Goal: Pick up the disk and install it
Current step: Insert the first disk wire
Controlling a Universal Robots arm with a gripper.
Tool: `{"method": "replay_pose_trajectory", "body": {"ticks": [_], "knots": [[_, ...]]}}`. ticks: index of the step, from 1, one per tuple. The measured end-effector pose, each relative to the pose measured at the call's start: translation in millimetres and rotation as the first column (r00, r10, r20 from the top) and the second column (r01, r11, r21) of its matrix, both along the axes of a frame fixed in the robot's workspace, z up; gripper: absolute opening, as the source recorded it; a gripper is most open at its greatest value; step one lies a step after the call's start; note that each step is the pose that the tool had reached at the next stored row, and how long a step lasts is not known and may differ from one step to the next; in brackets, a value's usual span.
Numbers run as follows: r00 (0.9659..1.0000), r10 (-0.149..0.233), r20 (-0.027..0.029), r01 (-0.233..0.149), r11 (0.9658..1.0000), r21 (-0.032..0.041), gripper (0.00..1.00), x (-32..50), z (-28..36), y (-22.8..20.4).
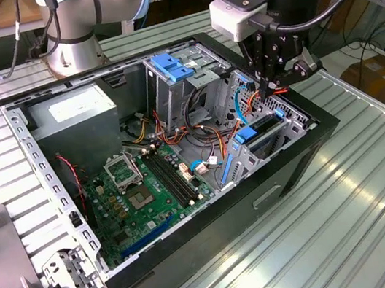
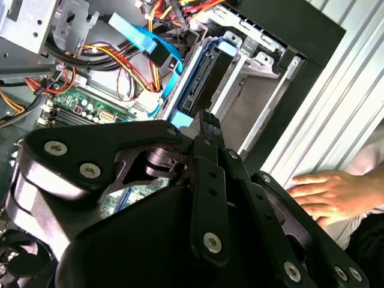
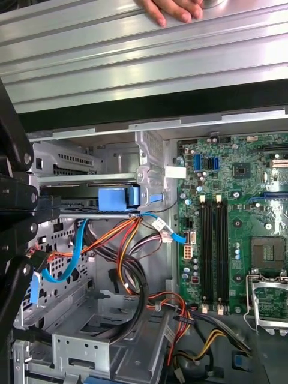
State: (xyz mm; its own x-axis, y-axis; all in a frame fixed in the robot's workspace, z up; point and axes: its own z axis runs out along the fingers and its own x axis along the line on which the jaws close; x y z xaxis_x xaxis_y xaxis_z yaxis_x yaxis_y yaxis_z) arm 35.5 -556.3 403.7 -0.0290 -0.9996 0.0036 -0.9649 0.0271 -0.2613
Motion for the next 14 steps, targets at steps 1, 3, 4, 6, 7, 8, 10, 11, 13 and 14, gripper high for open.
{"method": "replay_pose_trajectory", "body": {"ticks": [1,3,4,6,7,8,10,11,13,14], "knots": [[1.0,0.0,0.0,0.0,1.0,-0.0004,0.11,1.8,0.0,0.0],[1.0,0.0,-0.0001,0.0,1.0,-0.0018,0.11,5.9,-0.1,0.0],[1.0,0.0,-0.0001,0.0,1.0,-0.0025,0.11,8.6,-0.1,0.0],[1.0,0.0,-0.0001,0.0,1.0,-0.0033,0.11,10.7,-0.1,0.0],[1.0,0.0,-0.0001,0.0,1.0,-0.0034,0.11,11.9,-0.1,0.0],[1.0,0.0,-0.0001,0.0,1.0,-0.0034,0.11,12.8,-0.1,0.0],[1.0,0.005,0.0,-0.005,1.0,-0.0034,0.11,13.4,-0.2,0.0],[0.9998,0.018,0.0,-0.018,0.9998,-0.0031,0.11,13.4,-0.3,0.0],[0.9984,0.056,-0.0001,-0.056,0.9984,-0.0034,0.11,13.5,-0.2,0.0],[0.9976,0.07,-0.0004,-0.07,0.9976,-0.0035,0.11,14.5,-0.1,0.1]]}}
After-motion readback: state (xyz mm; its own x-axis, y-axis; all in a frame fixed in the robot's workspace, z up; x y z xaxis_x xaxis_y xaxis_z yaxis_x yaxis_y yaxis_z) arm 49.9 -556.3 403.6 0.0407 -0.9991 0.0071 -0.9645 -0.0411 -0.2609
